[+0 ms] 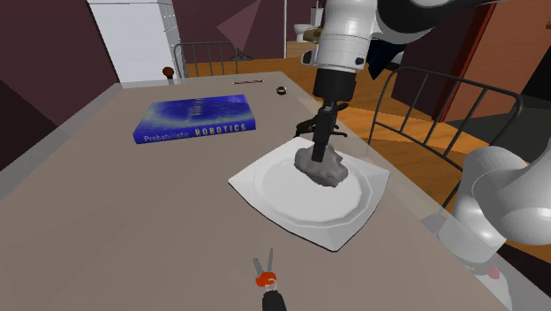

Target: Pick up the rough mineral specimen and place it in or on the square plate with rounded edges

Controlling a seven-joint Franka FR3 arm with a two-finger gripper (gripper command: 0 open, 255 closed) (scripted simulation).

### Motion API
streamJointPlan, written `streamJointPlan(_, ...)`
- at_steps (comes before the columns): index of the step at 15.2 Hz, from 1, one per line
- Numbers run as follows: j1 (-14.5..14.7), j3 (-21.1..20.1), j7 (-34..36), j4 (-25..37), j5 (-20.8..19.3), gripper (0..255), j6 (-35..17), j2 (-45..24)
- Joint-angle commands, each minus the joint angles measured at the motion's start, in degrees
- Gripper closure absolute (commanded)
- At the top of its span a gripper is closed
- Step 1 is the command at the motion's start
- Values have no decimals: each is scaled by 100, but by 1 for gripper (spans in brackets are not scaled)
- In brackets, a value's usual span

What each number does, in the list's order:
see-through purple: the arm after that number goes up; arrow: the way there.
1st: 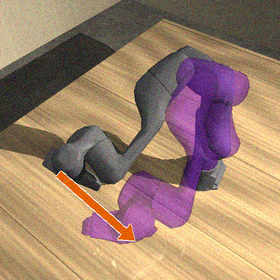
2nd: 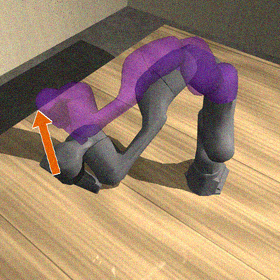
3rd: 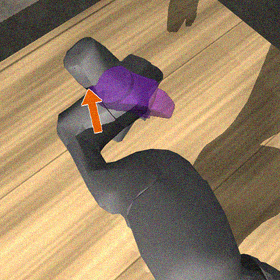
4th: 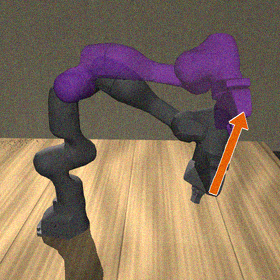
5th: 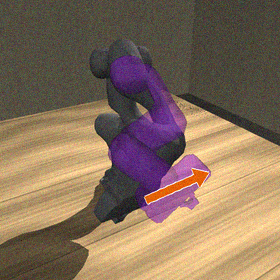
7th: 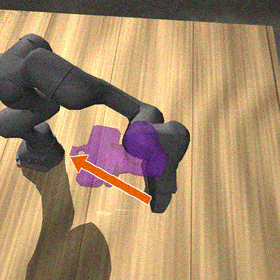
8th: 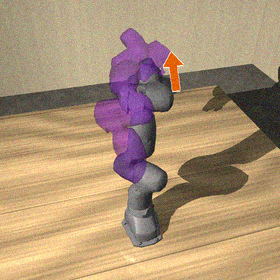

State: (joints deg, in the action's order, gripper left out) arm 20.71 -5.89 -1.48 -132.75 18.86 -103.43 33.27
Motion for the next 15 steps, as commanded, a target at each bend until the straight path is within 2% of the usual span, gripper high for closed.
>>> streamJointPlan(1, -6, 17, 29, 157, -19, 255, 139, -16)
streamJointPlan(14, -19, 88, 254, 1216, -105, 255, 1009, -179)
streamJointPlan(15, 11, 15, 416, 1550, -87, 255, 1191, -292)
